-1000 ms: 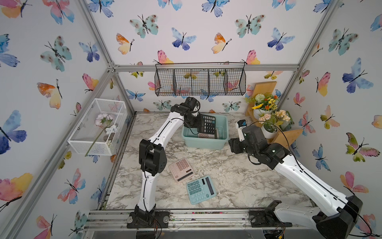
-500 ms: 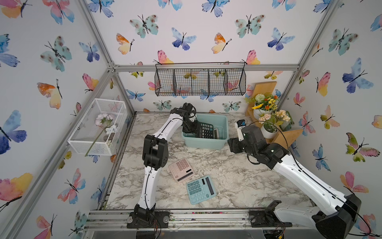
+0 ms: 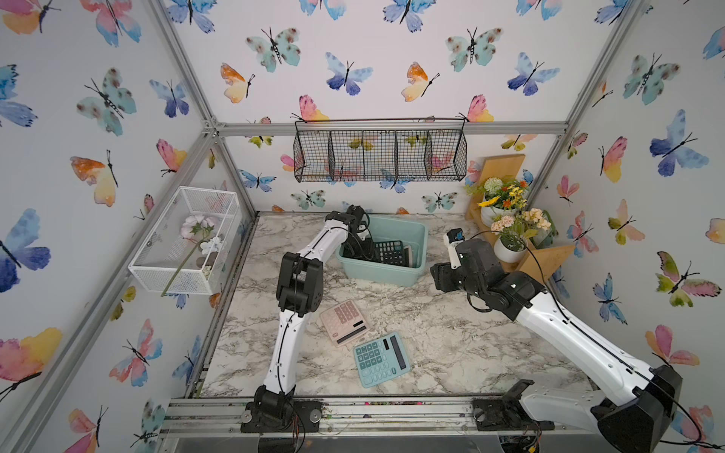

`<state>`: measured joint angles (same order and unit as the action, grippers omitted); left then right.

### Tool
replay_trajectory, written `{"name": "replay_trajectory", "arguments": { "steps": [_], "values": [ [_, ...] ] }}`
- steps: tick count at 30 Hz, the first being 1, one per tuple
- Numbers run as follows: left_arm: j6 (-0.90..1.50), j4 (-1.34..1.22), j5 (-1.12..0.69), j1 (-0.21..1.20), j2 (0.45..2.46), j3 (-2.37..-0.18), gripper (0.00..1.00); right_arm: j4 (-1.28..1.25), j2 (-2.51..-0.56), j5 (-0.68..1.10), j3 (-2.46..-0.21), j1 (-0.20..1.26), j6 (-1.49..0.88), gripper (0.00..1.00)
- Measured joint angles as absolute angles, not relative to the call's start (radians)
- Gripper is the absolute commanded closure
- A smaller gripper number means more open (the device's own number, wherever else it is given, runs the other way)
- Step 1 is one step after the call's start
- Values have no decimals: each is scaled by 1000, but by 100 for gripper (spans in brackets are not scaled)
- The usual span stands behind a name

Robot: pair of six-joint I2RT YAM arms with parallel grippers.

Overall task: Put the calculator in the storage box
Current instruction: Place the calculator in the storage box, then pick up the calculator from the center of the board.

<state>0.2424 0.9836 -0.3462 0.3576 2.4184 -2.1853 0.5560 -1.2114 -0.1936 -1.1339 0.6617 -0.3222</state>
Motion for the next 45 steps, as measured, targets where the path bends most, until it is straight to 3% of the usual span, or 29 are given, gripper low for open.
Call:
{"name": "replay_trajectory", "arguments": {
  "steps": [5,11,16,22,30,37,45],
  "values": [
    [244,992,-341,358,2396,-2193,26,556,-1211,-178,-1134,662,-325,35],
    [250,978,-335,377,2222,-2182,8,557,-1211,-121,-1134,662,-327,34],
    [259,909,-327,389,1991,-2122,5,572,-1223,-11,-1134,662,-331,35],
    [283,816,-240,385,1724,-1878,5,591,-1271,136,-1082,678,-347,35],
    [342,681,-94,326,1468,-1493,5,574,-1423,252,-979,820,-385,35],
    [377,587,-54,273,1279,-1286,6,474,-1450,333,-912,823,-438,39],
    [407,543,-30,266,1209,-1135,21,362,-1528,426,-850,853,-482,42]
  ]
}}
